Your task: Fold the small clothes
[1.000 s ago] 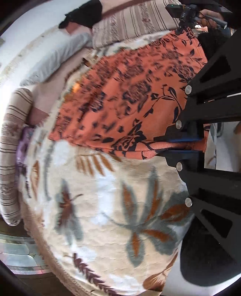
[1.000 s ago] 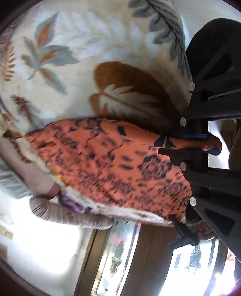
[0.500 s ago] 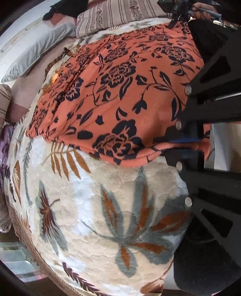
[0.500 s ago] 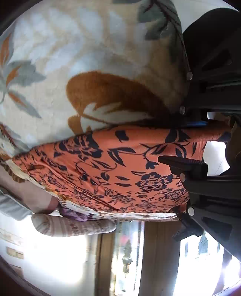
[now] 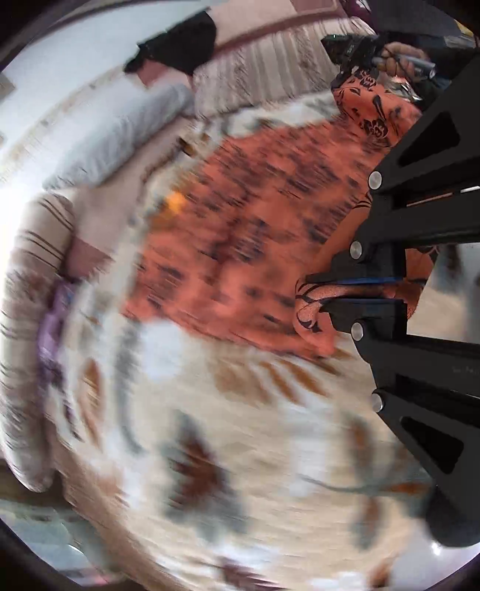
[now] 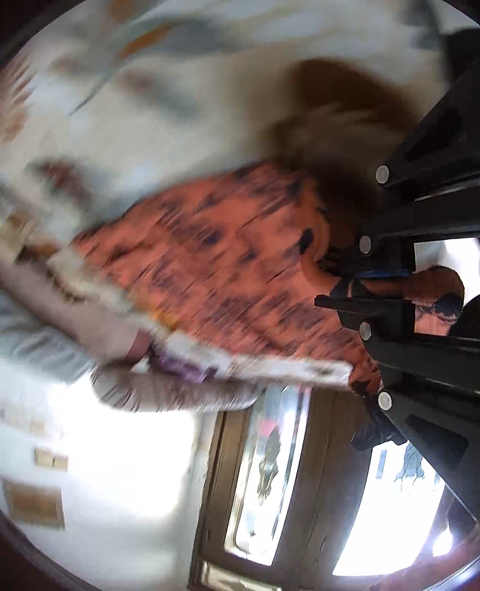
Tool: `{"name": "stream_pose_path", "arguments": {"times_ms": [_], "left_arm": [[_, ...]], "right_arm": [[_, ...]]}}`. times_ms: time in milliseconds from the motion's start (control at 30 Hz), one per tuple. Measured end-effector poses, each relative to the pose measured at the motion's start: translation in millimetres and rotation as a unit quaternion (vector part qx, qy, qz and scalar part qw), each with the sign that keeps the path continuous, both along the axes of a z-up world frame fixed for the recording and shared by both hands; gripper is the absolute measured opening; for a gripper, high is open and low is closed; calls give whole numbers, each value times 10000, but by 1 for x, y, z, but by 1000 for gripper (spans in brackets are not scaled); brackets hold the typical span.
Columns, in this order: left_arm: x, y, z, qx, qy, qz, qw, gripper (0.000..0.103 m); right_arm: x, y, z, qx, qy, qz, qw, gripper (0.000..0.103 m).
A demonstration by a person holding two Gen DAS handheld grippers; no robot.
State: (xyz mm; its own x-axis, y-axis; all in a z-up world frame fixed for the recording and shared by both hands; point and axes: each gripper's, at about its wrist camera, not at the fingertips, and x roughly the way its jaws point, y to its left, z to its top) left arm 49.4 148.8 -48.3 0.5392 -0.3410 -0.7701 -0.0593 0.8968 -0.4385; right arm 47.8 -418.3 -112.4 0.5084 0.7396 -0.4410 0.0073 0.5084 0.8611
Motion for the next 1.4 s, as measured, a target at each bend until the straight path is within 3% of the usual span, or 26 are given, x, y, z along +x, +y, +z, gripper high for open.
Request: {"name": "stream_pose_path", "arguments": {"times_ms": [100,167,200,233,267,300,367,433,533,633,700,800,933,1033,1133,1200,1233,1267,1333,1400], "left_arm": [[74,-5,27,-24,-489,128,9987,6],[124,-8,17,77,-507,156,9986,14],[146,-9,4,303,-412,200,9985,23],[167,-11,-13,574,-286,317,9974,49],[188,-11,-34,818,-45,389,9959,74],[203,-6,-53,989,277,527,9933,74],[217,4,-76,883,623,741,9914,74],[206,18,-68,499,371,917,9938,74],[174,35,-36,646,-235,1217,9902,74],[133,53,-17,449,-530,1384,9879,76],[103,54,-21,131,-416,1433,9887,79],[74,35,-47,-262,-73,1066,9939,79],[88,-4,-89,-63,345,708,9969,79],[106,-15,-88,342,67,900,9953,81],[129,-16,-92,355,248,1022,9938,79],[141,-17,-89,479,336,1019,9931,45],[147,-17,-89,415,427,956,9936,20],[152,-15,-86,319,496,982,9934,17],[155,-15,-75,320,463,963,9938,14],[146,-17,-47,401,130,930,9948,14]], "right_arm": [[69,-6,43,116,-661,-280,9974,7],[120,-15,48,106,-716,-608,9955,10],[141,-18,40,21,-589,-730,9956,12],[162,-18,27,-116,-411,-789,9960,22],[180,-18,10,-286,-195,-872,9956,49],[191,-20,-8,-452,68,-953,9944,64],[183,-23,-30,-678,373,-1376,9875,66],[158,-14,-32,-778,260,-1318,9879,66],[106,6,-17,-1175,-16,-1222,9855,66],[61,19,-16,-964,33,-1148,9887,68],[36,25,-24,-668,136,-1128,9913,71],[39,44,-42,-451,406,-987,9933,71],[65,48,-56,-397,643,-1384,9875,70],[79,43,-57,-263,730,-1835,9799,70],[89,40,-60,-276,709,-2222,9720,70],[99,41,-60,-355,715,-2339,9690,58],[105,42,-61,-427,765,-2311,9690,26],[111,41,-65,-409,879,-2241,9697,14],[117,41,-67,-368,963,-2218,9696,11],[114,43,-46,-455,725,-2145,9730,9]]}}
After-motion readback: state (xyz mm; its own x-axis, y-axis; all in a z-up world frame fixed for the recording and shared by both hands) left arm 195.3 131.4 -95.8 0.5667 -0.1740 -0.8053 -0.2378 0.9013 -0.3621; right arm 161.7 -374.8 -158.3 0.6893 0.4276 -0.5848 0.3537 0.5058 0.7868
